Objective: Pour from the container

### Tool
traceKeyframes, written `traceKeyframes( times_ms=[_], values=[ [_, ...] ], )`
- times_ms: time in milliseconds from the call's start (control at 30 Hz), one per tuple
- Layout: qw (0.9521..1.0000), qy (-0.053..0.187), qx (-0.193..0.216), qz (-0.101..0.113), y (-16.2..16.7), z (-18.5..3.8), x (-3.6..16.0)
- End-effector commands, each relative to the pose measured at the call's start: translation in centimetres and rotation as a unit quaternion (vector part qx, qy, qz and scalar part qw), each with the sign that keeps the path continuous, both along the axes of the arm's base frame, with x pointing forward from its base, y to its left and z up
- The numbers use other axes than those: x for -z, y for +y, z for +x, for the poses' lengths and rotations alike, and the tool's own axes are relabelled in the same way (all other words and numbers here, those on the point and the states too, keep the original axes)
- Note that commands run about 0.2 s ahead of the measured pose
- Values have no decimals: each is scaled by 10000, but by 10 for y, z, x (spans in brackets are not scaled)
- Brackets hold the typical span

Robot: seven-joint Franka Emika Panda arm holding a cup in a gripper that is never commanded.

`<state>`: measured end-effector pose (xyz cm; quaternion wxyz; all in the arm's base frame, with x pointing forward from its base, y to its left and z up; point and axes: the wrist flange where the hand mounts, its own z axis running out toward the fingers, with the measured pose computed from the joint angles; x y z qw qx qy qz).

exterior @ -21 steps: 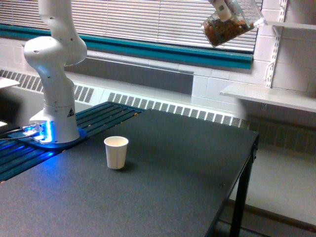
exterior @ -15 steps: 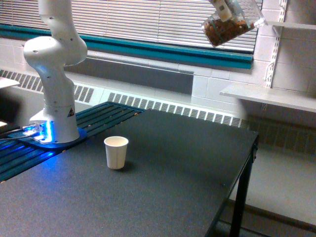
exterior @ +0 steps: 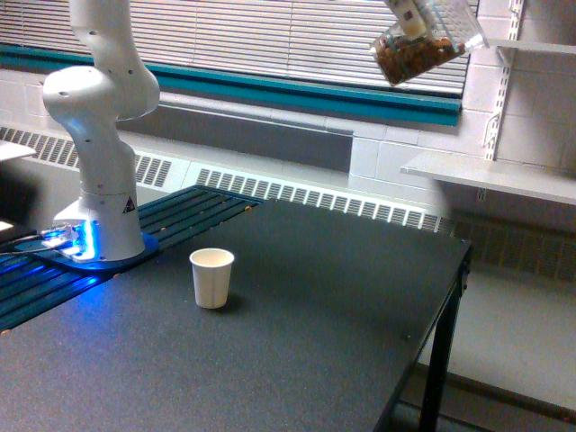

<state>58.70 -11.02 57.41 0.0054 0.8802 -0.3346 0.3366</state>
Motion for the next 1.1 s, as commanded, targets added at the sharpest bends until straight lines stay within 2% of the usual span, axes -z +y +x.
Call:
traceKeyframes(
  times_ms=[33,100,167,267,633,1100],
  values=[
    [9996,-24,-209,-209,-8,-20,-12],
    [9993,16,-226,-286,-10,-28,-12],
    [9994,6,-248,-239,-10,-36,-12],
    [9990,79,-277,-328,-13,-49,-11],
    [9981,282,-338,-421,-12,-95,-1],
    [9983,363,-364,-282,-5,-154,26]
  ],
)
